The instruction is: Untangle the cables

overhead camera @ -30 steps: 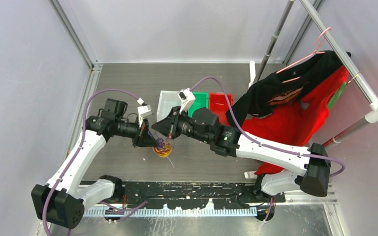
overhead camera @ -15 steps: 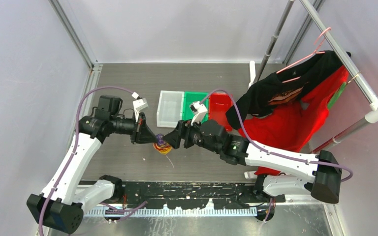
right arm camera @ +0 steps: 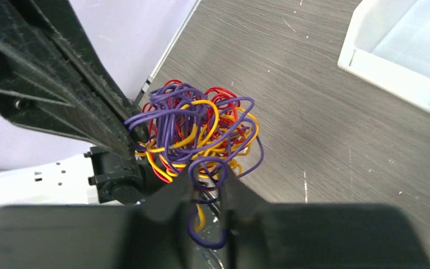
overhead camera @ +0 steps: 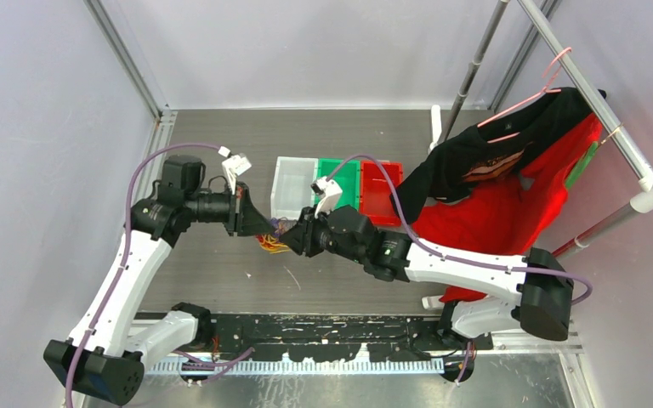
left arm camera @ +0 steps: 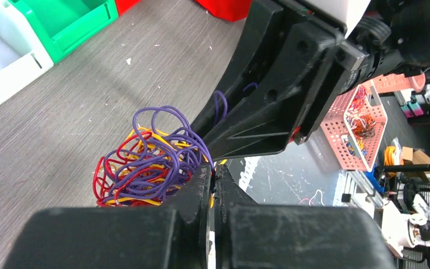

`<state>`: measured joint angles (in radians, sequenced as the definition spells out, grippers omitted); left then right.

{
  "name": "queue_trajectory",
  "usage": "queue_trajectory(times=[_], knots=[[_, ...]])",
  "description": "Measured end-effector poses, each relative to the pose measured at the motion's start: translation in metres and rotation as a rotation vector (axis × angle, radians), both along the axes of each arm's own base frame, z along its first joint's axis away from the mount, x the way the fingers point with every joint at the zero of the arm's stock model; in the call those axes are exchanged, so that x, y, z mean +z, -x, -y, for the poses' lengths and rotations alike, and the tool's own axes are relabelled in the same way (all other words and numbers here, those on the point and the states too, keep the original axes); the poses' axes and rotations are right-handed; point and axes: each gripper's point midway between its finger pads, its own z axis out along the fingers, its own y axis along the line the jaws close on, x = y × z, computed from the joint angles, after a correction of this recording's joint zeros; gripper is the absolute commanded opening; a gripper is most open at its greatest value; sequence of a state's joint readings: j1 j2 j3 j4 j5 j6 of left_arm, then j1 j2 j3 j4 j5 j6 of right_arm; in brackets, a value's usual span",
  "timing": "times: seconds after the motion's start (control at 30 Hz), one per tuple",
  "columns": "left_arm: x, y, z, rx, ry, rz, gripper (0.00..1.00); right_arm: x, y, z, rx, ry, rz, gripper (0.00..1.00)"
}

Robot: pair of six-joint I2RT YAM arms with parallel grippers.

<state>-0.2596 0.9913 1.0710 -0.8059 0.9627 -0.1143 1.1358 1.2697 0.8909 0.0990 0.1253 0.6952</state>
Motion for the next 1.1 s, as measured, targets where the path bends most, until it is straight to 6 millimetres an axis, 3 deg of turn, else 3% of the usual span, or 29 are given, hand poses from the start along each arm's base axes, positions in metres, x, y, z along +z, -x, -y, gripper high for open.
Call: queue_trajectory(times=[0.07,0.2,0.5,0.67,0.83,1.1], knots=[[0.002,-0.001,0.000,0.009,0.004,-0.008,0.00,-0.002,-0.002,-0.002,-0.004,0.007,0.001,0.01],[0.005,-0.001,0.000,0.014,0.003,-0.006,0.00,0.001,-0.011,0.007,-0.071,0.007,0.023,0.01],[0.016,-0.008,-0.016,0.035,-0.116,0.149,0.00,0.033,-0.019,0.070,-0.261,-0.051,0.099,0.01],[0.019,-0.008,-0.026,0.037,-0.184,0.231,0.00,0.015,-0.022,0.093,-0.331,0.012,0.100,0.01],[0.011,-0.013,-0.041,0.047,-0.287,0.295,0.00,0.005,-0.028,0.111,-0.401,0.082,0.108,0.01],[-0.014,-0.034,-0.091,0.114,-0.593,0.477,0.00,0.003,-0.035,0.151,-0.534,0.165,0.142,0.01]])
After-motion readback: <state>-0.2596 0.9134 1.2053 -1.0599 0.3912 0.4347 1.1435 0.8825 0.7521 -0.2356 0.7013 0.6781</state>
